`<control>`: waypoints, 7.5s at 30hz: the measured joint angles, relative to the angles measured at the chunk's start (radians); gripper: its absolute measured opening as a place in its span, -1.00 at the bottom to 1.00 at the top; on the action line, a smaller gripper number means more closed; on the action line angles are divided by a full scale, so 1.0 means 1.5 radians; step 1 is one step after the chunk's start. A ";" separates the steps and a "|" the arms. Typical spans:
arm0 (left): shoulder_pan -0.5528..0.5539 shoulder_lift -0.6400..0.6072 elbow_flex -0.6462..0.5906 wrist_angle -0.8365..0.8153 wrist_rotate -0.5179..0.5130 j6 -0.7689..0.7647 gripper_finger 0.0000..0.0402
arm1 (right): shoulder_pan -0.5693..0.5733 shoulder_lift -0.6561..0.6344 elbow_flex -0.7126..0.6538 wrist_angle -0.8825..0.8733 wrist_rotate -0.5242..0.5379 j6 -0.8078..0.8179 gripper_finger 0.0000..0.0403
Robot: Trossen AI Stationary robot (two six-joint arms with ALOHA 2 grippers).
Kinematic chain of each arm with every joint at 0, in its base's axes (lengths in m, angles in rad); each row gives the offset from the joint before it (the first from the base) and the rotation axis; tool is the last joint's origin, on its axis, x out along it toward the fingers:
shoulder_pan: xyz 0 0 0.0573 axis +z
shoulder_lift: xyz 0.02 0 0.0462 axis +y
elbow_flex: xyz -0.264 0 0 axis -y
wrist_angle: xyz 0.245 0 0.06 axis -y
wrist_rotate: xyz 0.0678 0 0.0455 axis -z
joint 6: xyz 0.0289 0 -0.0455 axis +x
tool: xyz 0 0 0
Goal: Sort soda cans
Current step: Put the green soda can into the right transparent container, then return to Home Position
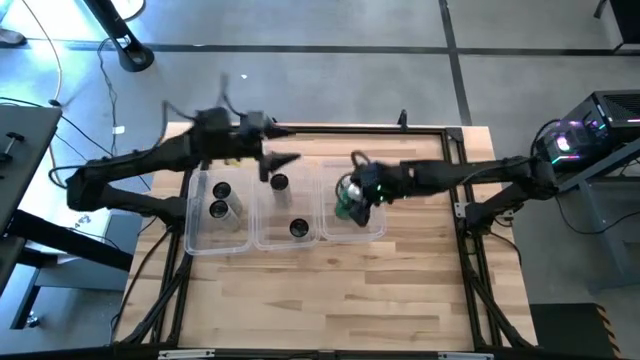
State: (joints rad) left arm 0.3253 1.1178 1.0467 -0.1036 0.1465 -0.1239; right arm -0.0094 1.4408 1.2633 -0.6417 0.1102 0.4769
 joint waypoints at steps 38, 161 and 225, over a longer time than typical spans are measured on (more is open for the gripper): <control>0.034 -0.149 -0.213 0.302 -0.032 -0.229 0.75 | 0.006 0.060 -0.152 0.089 0.045 0.117 0.89; -0.188 -0.334 -0.691 0.605 -0.120 -0.107 -1.00 | -0.054 -0.777 -0.835 0.535 0.002 0.047 -1.00; -0.205 -0.733 -0.690 0.341 -0.123 -0.107 -1.00 | -0.129 -0.942 -0.831 0.430 -0.037 0.066 -1.00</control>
State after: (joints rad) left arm 0.0181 0.0177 0.0113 0.4072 -0.0376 -0.2848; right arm -0.2028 0.0273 0.0170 0.0029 0.0551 0.5762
